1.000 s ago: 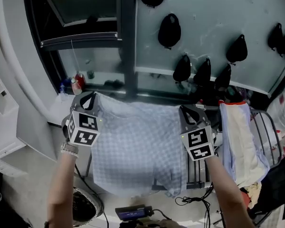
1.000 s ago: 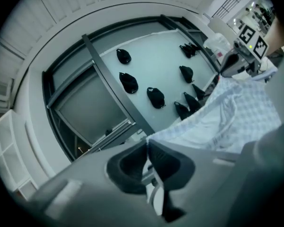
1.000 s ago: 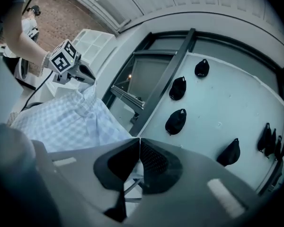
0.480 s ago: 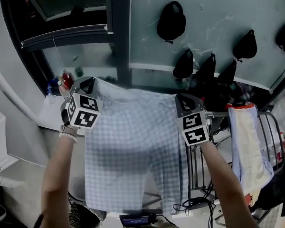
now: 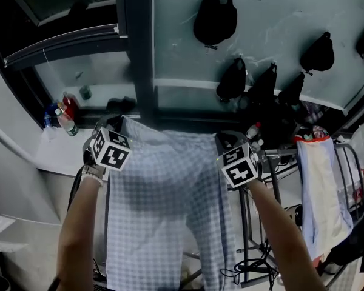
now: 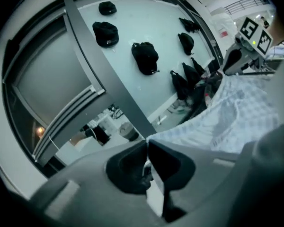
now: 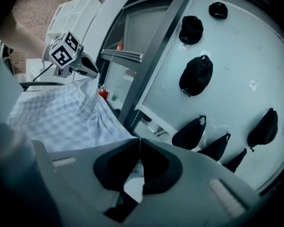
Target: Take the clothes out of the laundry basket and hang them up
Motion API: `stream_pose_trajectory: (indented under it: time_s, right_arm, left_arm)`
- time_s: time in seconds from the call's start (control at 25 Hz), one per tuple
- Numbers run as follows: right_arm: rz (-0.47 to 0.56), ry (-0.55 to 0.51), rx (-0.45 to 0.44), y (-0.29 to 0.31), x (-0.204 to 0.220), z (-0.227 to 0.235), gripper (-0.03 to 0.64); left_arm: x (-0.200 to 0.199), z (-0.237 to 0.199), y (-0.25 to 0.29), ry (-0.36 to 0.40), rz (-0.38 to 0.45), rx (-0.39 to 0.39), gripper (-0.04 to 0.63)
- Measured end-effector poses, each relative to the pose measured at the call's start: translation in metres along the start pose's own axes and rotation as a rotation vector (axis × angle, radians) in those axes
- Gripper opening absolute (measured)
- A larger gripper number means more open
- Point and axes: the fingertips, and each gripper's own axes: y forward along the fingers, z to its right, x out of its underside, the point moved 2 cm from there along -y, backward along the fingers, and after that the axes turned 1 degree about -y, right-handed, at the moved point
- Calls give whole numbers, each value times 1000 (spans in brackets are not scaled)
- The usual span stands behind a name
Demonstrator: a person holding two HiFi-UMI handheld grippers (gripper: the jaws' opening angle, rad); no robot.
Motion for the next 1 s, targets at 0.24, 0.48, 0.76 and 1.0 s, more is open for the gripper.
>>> stream_pose_trajectory:
  time_s: [0.24, 0.48, 0.76, 1.0]
  right_arm:
    - [-30, 3, -57, 16, 6, -12, 13]
    - [-7, 105, -70, 5, 8, -12, 128]
    - [132, 183, -28, -43, -8, -11, 137]
    - [249, 203, -35, -98, -27, -29, 133]
  left_arm:
    - [32, 31, 23, -22, -85, 98, 55]
    - [33, 39, 9, -117, -70, 156, 151]
    - [1, 35, -49, -181, 84, 97, 138]
    - [-20, 48, -129, -182, 200, 65, 103]
